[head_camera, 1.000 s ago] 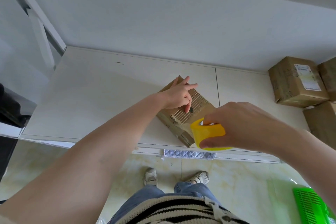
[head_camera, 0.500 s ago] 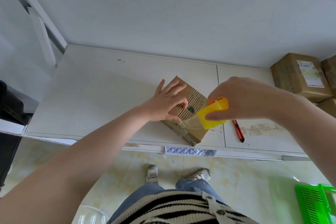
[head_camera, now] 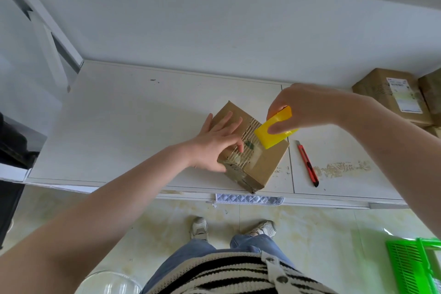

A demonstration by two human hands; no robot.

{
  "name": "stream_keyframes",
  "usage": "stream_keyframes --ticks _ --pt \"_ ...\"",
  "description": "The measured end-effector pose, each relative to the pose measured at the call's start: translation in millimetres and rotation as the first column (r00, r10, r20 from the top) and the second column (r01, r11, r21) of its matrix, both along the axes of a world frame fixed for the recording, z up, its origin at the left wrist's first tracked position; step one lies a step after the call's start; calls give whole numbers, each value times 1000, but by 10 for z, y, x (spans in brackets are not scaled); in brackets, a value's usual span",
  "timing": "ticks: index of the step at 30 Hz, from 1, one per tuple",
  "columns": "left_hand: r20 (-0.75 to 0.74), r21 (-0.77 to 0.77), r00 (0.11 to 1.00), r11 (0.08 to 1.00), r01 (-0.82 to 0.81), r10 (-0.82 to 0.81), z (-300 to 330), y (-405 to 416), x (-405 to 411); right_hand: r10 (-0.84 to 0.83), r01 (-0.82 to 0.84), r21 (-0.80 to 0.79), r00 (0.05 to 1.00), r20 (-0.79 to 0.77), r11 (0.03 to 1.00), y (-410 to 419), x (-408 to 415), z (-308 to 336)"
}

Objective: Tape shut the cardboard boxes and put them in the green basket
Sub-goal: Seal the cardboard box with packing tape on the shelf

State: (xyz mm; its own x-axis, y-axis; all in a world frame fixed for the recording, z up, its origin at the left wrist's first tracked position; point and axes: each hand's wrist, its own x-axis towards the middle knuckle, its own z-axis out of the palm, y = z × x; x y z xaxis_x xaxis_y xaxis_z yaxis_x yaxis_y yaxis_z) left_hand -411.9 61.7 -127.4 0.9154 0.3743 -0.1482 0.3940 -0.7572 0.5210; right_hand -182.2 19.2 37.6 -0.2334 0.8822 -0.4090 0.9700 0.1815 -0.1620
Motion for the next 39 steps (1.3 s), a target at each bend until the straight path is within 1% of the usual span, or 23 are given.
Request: stream_keyframes --ticks 2,3,6,10,13,15,17,19,21,23,24,25,26,27,28,29,30,31,33,35,37,39 --pt "99 -86 989 991 -99 107 -21 -153 -22 17 -17 11 1000 -6 1000 40 4 2" --pt "156 -101 972 982 -158 173 -39 -211 -21 25 -25 9 1000 -9 1000 62 6 0" --pt "293 -37 908 952 -304 301 -95 -315 30 30 -30 1 1000 8 1000 128 12 -29" --pt "361 53 866 919 -390 346 -180 -398 88 25 -24 -25 999 36 999 178 29 -92" --pt "391 57 833 893 -446 391 -207 -423 99 3 -2 -32 999 39 999 187 55 -123" --pt "379 64 855 912 -406 354 -201 -364 71 -20 22 -40 999 50 999 179 73 -141" --pt "311 93 915 950 -298 256 -160 -186 8 -71 73 -62 997 32 995 168 97 -168" --pt "224 98 961 977 -190 165 -56 88 -76 -126 123 -87 992 -27 989 152 93 -221" --pt "177 133 975 979 -155 130 76 299 -126 -199 189 -94 974 -107 977 153 58 -294" --pt "190 250 969 947 -204 159 144 318 -107 -287 279 -71 942 -175 958 168 8 -367" --pt "234 290 950 918 -269 205 135 247 -56 -328 325 -47 925 -192 945 181 -11 -397" --pt "292 285 917 891 -354 271 117 132 22 -360 363 -20 912 -196 931 196 -20 -420" --pt "342 220 871 871 -439 353 93 0 109 -380 387 1 905 -194 922 211 -30 -438" --pt "360 109 815 847 -520 454 73 -115 199 -389 399 11 901 -191 917 225 -38 -447" --pt "324 -1 762 805 -593 561 47 -197 282 -393 401 10 900 -188 916 243 -47 -456" --pt "247 -72 716 749 -659 653 16 -248 339 -391 399 4 902 -182 917 260 -56 -456" --pt "161 -73 685 701 -709 710 -27 -262 370 -387 392 -2 905 -175 920 274 -68 -444" --pt "105 -25 676 681 -732 730 -76 -250 375 -378 383 -6 910 -168 924 283 -82 -425" --pt "75 94 710 704 -704 700 -162 -224 338 -329 332 -8 932 -151 943 284 -104 -382" --pt "73 155 747 732 -663 661 -210 -192 300 -247 250 15 963 -108 968 281 -118 -337" --pt "50 194 766 746 -637 641 -229 -175 272 -151 151 71 989 -11 986 288 -108 -284" --pt "35 197 778 759 -621 627 -217 -153 261 -78 62 135 990 114 989 318 -44 -243"
